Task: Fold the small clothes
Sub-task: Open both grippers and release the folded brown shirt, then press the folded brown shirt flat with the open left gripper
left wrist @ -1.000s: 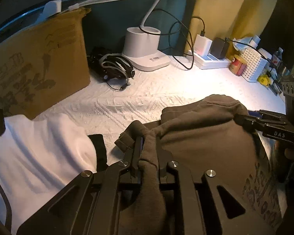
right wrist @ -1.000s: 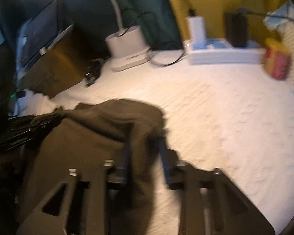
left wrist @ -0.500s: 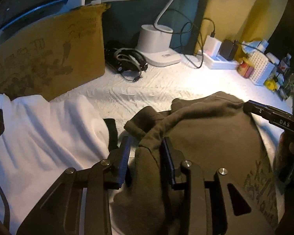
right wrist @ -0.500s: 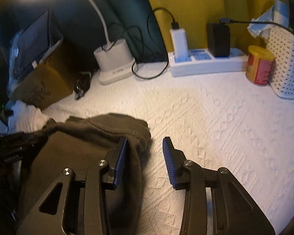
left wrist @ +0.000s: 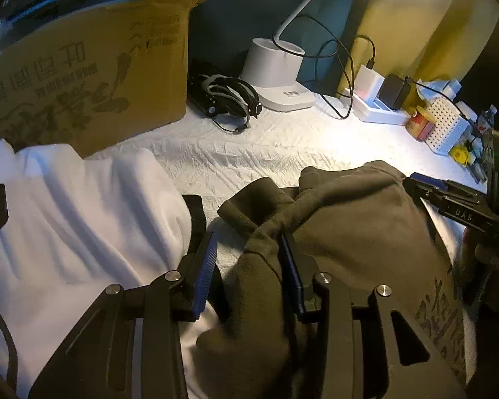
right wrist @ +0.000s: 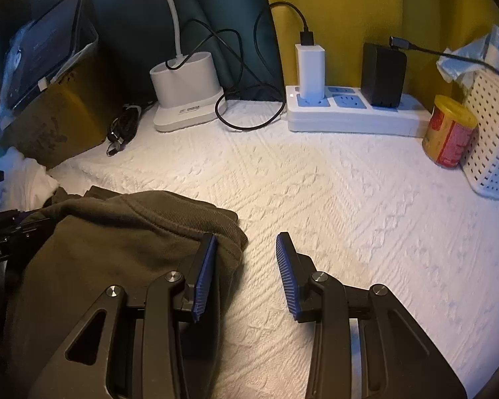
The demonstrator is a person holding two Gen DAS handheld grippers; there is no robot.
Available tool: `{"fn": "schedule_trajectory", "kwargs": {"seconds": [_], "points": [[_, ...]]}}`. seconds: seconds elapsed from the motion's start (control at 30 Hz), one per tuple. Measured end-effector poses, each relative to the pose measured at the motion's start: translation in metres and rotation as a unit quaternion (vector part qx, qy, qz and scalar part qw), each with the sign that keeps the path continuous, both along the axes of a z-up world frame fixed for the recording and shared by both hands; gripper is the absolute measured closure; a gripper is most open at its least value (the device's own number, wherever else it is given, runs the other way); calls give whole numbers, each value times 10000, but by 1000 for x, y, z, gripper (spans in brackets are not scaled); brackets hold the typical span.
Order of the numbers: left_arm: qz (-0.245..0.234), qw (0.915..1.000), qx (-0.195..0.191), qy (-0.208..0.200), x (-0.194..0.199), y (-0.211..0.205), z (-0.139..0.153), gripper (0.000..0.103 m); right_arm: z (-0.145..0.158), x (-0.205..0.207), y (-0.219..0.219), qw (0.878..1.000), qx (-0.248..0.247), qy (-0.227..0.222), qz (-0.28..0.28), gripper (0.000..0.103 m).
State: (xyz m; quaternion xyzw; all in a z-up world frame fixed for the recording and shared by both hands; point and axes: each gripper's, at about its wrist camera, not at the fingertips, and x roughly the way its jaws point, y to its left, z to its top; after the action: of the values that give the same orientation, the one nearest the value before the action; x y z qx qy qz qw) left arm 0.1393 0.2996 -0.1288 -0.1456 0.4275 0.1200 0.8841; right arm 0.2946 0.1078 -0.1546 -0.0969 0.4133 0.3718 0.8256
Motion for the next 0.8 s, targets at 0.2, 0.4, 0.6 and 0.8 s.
{"fn": "schedule_trajectory", "kwargs": {"seconds": [0.2, 0.4, 0.6, 0.8], "points": [[-127, 9998, 23, -161, -11, -14, 16, 64, 4, -6, -7, 9998, -21, -187, -106, 62], [-284, 9992, 91, -260, -34, -34, 31, 45, 13, -24, -16, 9994, -32, -328, -137, 47], [-281, 9993, 12, -232, -56, -51, 29, 45, 20, -48, -25, 9993, -10, -357, -67, 47], [-384, 9991, -96, -163, -73, -75, 24, 45, 23, -71, -34, 9995, -19, -314, 35, 47]]}}
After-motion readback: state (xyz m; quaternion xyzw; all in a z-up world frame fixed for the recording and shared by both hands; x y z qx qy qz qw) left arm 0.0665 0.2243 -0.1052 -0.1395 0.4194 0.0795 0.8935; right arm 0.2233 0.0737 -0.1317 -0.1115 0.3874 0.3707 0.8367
